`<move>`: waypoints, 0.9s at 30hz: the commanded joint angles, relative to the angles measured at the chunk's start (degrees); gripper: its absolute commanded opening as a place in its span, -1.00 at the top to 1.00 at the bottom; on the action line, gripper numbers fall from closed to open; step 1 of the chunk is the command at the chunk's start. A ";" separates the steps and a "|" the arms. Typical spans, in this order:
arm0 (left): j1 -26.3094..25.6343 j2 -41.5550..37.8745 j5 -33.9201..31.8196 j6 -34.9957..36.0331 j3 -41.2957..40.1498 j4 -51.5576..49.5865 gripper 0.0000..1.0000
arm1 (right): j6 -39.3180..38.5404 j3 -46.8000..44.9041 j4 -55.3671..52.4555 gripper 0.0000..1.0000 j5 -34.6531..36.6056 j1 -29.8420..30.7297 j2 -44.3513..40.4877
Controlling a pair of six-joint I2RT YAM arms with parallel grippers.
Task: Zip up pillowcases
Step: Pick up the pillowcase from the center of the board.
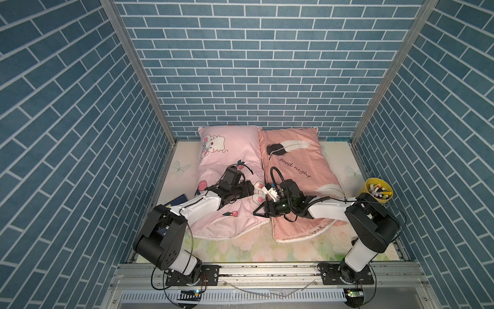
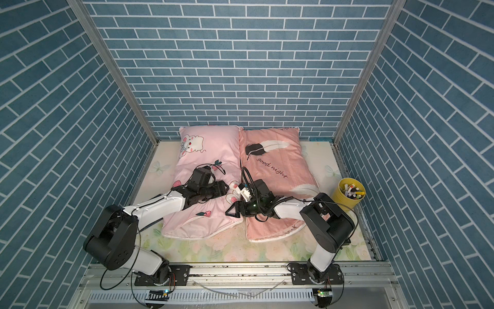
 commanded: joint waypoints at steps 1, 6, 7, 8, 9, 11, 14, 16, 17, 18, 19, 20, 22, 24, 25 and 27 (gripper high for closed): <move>1.97 1.22 -5.48 0.65 -1.90 0.37 -0.57 | 6.45 -4.16 5.76 -0.60 -0.90 0.51 -2.85; 1.97 0.38 -6.09 0.72 -2.19 0.09 -0.57 | 10.33 -8.34 9.91 -0.39 -0.26 0.69 -3.99; 1.94 0.06 -6.09 0.82 -2.27 0.06 -0.57 | 10.62 -8.89 10.09 -0.33 0.12 0.75 -4.33; 1.97 -0.04 -6.09 0.89 -2.30 0.04 -0.57 | 10.85 -9.28 10.10 -0.25 0.54 0.76 -4.61; 1.93 -0.08 -6.09 0.94 -2.34 -0.01 -0.57 | 11.35 -9.64 10.36 -0.19 0.86 0.64 -4.86; 1.95 -0.15 -6.09 0.92 -2.42 0.00 -0.57 | 12.91 -10.68 12.10 -0.07 1.15 0.87 -5.00; 1.97 -0.24 -5.92 0.94 -2.70 0.15 -0.57 | 14.84 -12.60 14.84 0.04 1.34 0.86 -5.37; 1.93 -0.36 -5.78 0.92 -2.81 0.32 -0.57 | 14.70 -12.90 14.46 0.10 1.93 0.88 -5.74; 1.93 -0.29 -5.74 0.92 -2.73 0.32 -0.58 | 14.58 -13.01 14.40 0.13 2.13 0.85 -5.76; 1.95 -0.31 -5.66 0.90 -2.78 0.41 -0.58 | 14.54 -12.92 14.38 0.17 2.26 0.86 -5.79; 1.97 -0.36 -5.58 0.92 -2.85 0.41 -0.57 | 14.67 -12.92 14.43 0.20 2.30 0.82 -5.70; 1.92 -0.46 -5.59 0.90 -2.85 0.42 -0.57 | 14.71 -12.97 14.47 0.22 2.36 0.86 -5.78; 1.92 -0.51 -5.48 0.98 -2.88 0.30 -0.58 | 14.75 -13.24 14.34 0.25 2.59 0.82 -6.21; 1.95 -0.61 -5.52 1.14 -2.86 0.07 -0.58 | 14.59 -13.47 13.80 0.24 2.88 0.86 -7.04; 1.94 -0.70 -5.41 1.16 -2.95 0.06 -0.58 | 14.48 -13.59 13.48 0.23 3.13 0.87 -7.46; 1.92 -0.64 -5.26 1.16 -2.94 0.30 -0.59 | 14.34 -13.54 12.78 0.22 3.49 0.86 -8.02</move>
